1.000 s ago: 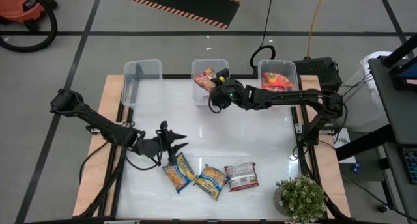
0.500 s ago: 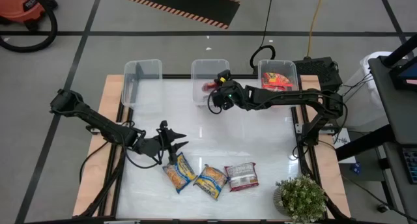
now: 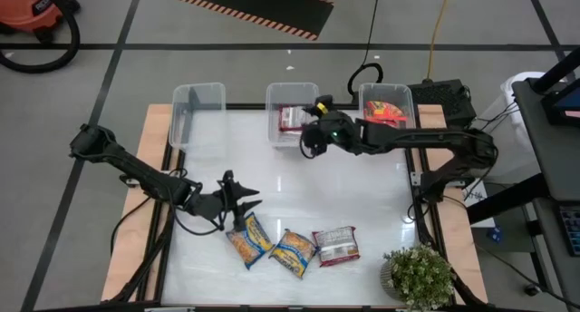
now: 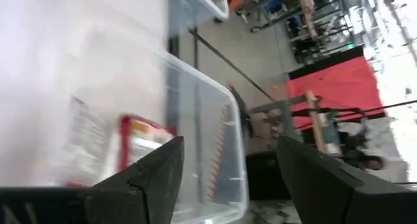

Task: Sort Maruchan noodles
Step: Put the left blue noodle pack into the left transparent bin

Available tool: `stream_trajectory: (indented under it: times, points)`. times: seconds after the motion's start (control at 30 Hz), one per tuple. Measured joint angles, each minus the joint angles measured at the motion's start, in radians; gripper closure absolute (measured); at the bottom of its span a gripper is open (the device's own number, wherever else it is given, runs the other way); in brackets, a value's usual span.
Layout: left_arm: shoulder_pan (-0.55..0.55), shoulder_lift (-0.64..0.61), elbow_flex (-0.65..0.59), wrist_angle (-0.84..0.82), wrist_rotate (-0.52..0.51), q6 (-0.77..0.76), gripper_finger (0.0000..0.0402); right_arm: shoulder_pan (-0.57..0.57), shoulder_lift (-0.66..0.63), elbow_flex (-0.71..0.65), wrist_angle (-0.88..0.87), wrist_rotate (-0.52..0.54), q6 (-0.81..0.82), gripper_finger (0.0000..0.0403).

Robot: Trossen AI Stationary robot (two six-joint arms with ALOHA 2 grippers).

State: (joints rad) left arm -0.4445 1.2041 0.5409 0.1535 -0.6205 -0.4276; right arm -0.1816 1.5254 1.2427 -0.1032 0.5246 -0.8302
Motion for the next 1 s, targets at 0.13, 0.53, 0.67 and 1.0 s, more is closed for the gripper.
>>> stream_trajectory:
  times: [0.13,0.53,0.67,1.0]
  points:
    - [-0.013,0.0,0.0,-0.001,0.001,0.003,0.0259,0.069,-0.059,0.0,-0.085,-0.006,0.151,0.0163]
    - [-0.06,0.0,0.0,-0.007,0.093,0.054,0.0259,0.399,-0.11,-0.006,-0.356,-0.006,0.594,0.0163]
    - [-0.091,0.0,0.0,-0.017,0.127,0.074,0.0258,0.511,-0.11,-0.054,-0.33,-0.009,0.678,0.0163]
    - [-0.273,0.012,0.091,-0.185,0.174,0.071,0.0251,0.645,-0.109,-0.17,-0.183,-0.001,0.747,0.0163]
